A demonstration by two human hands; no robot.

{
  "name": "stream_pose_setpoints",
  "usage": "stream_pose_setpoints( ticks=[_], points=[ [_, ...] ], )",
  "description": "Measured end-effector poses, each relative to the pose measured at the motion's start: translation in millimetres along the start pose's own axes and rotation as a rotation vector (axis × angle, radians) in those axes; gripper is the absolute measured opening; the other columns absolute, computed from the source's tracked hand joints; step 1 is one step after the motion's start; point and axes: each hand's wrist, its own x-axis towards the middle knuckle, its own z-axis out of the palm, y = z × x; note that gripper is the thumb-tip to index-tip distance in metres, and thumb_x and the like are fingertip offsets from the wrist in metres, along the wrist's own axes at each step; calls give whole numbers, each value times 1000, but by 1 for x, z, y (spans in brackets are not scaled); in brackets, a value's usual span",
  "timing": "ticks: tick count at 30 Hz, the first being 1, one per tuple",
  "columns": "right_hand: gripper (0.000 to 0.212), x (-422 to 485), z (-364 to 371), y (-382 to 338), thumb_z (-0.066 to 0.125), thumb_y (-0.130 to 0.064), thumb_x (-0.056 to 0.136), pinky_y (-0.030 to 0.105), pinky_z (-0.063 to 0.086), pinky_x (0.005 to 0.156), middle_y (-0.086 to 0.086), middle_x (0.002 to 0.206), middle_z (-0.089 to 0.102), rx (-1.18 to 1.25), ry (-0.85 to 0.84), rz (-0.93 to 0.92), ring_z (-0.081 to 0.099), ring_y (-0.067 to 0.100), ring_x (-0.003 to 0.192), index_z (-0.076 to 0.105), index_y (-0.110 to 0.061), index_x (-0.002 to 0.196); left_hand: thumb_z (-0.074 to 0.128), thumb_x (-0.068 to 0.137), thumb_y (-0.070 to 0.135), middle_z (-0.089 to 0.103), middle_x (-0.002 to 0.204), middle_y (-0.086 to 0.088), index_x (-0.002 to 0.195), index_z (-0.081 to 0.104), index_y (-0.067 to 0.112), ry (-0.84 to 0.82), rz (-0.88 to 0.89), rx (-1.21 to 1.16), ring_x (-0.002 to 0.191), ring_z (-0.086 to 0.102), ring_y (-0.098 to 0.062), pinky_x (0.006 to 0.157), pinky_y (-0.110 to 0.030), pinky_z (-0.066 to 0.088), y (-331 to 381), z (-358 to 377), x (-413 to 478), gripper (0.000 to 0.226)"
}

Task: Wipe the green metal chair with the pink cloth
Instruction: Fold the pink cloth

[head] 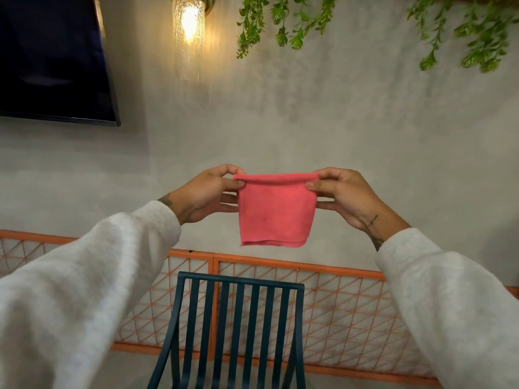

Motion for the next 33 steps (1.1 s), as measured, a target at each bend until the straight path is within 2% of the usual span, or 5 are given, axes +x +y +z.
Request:
stream_pose_setpoints(
  ticks=[6, 11, 16, 20, 33],
  points=[
    [5, -1, 11, 7, 50, -26, 103, 52, 58, 72, 3, 83, 61, -75, -65, 114, 62, 22, 68, 46, -24, 103, 47, 101, 20, 54, 85, -8, 105, 49, 26, 52, 53, 35, 70, 57, -24, 65, -40, 54, 1, 10, 3, 8],
    [21, -1, 17, 22, 57, -21, 100, 30, 53, 49, 7, 81, 58, 90, 1, 239, 56, 14, 57, 40, -22, 112, 45, 102, 16, 53, 89, -12, 101, 54, 21, 97, -6, 64, 64, 56, -21, 57, -32, 52, -10, 11, 4, 10],
    [46, 3, 11, 21, 66, 6, 87, 31, 59, 63, 15, 91, 63, 346, -107, 241, 66, 20, 76, 46, -16, 122, 58, 94, 11, 65, 107, -12, 108, 65, 11, 45, -94, -69, 81, 66, -17, 67, -26, 58, -9, 5, 3, 15],
    [71, 4, 6, 20, 58, 23, 80, 32, 60, 77, 22, 110, 64, 337, -100, 173, 67, 26, 97, 42, -12, 139, 67, 77, -15, 68, 116, -12, 133, 50, 23, -66, -48, -53, 101, 69, -24, 79, -29, 59, -4, -2, 0, 69],
    [84, 9, 0, 15, 47, 27, 81, 32, 55, 91, 13, 91, 64, 404, -159, -111, 60, 19, 92, 45, -28, 146, 52, 72, -31, 72, 74, -6, 144, 40, 23, 83, 317, 56, 72, 65, -17, 79, -31, 56, 17, 7, 8, 91]
  ],
)
